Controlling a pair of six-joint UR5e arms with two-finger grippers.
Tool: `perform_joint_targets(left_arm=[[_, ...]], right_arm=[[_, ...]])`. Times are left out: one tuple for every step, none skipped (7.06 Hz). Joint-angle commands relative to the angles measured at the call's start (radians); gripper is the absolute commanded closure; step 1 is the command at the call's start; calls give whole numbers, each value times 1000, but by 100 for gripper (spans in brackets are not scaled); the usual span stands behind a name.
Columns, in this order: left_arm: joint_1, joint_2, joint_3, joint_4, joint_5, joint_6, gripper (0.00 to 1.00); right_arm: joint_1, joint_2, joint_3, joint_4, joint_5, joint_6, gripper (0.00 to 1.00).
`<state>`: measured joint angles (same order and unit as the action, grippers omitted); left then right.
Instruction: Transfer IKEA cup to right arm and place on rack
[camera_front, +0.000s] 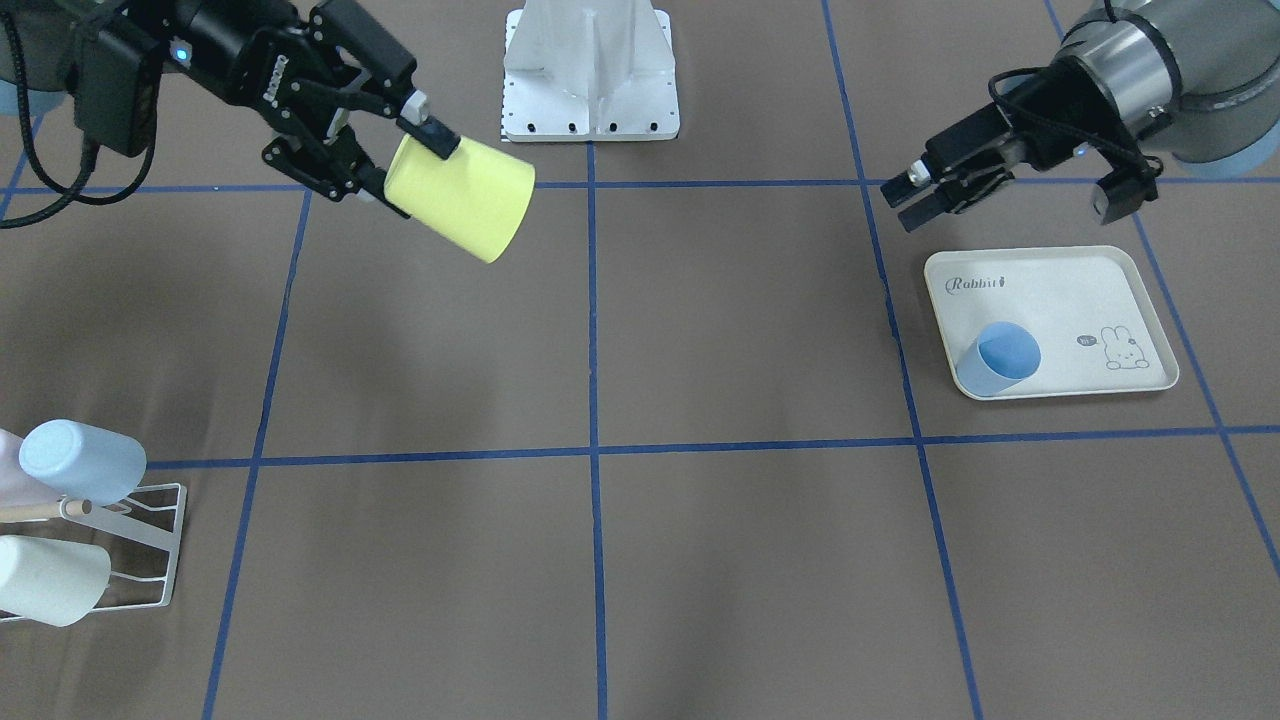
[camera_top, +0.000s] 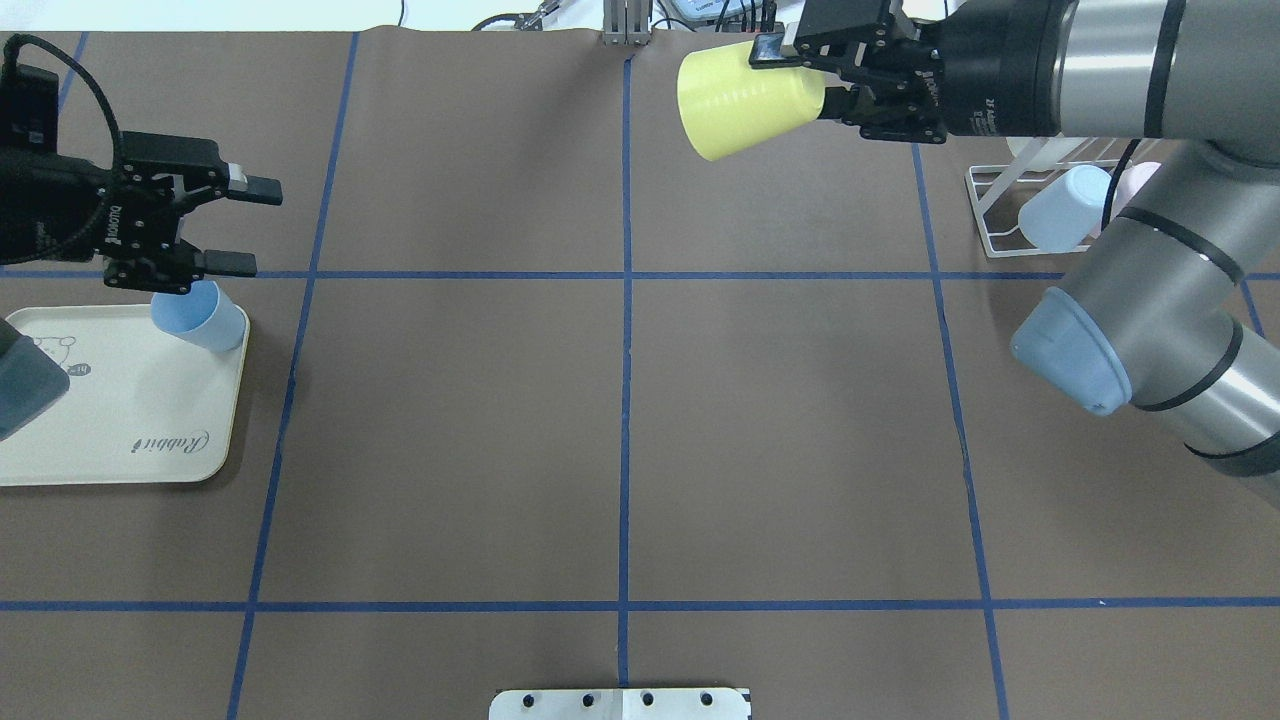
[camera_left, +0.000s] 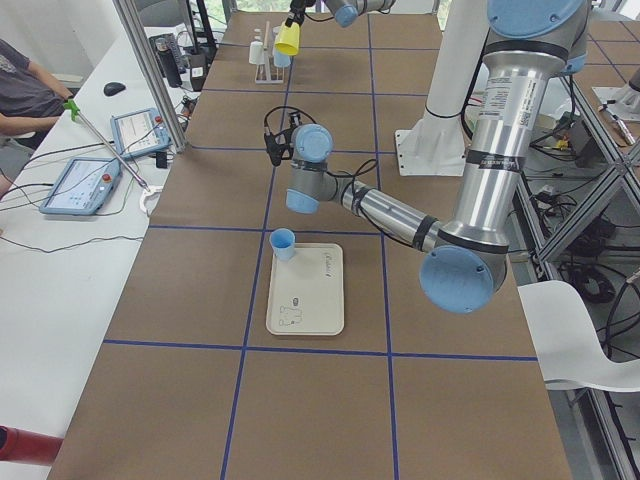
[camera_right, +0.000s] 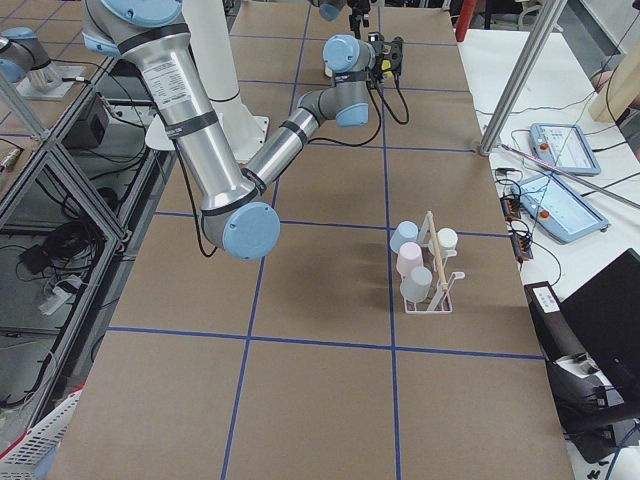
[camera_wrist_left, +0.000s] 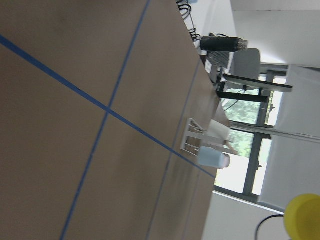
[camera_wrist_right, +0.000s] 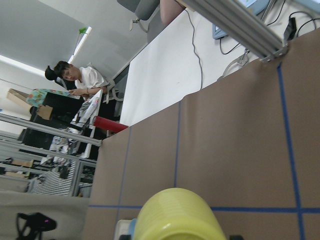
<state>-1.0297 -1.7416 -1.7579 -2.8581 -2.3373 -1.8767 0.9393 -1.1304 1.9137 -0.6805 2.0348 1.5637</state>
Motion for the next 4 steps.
perform_joint_targets(left_arm=[[-71,84,5,187,-25,350,0],[-98,100,3,292,-14,524,0],[-115,103,2,387,24,644,0],[-113,103,-2,469,94,698,0]], right_arm=[[97,-22,-42,-201,2,-304,73],[149,-20,-70,-288,2,-383,73],[212,-22,-125,-336,14,-566,73],[255,-22,-183,-387,45,-750,73]])
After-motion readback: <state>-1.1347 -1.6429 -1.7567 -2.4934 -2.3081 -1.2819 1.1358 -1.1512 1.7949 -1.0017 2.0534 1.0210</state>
